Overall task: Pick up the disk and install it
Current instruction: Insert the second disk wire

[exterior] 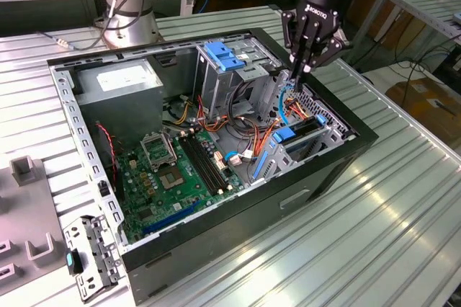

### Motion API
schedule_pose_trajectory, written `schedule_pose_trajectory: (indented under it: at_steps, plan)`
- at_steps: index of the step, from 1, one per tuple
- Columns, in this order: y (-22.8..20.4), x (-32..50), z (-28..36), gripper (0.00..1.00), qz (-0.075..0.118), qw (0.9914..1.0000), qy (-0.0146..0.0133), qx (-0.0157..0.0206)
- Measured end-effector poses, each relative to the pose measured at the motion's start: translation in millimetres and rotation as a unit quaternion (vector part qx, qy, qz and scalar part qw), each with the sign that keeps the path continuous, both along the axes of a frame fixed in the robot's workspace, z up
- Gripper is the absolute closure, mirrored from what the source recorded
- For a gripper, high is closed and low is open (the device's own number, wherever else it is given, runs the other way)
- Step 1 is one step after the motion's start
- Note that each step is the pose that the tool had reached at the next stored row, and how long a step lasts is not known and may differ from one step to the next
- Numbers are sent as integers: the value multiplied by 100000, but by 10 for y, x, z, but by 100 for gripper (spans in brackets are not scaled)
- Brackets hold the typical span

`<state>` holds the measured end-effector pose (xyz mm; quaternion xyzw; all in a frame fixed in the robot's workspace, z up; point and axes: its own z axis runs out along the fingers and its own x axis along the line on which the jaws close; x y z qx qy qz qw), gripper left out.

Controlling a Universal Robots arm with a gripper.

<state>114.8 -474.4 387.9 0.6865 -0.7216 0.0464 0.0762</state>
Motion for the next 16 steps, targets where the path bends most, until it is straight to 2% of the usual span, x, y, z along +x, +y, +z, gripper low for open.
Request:
schedule_pose_trajectory:
  at_steps: [3,4,6,7,8,10,16]
  plan:
    - [66,1,-33,76,3,99994,0,-1055]
    - [77,1,-46,76,3,99985,1,-1738]
    - [78,1,-57,76,6,99961,3,-2791]
    - [78,0,-67,76,4,99939,2,-3483]
    - [78,1,-74,76,2,99927,2,-3811]
    - [78,1,-97,76,1,99908,2,-4293]
    - [78,11,-193,76,1,99873,-1,-5045]
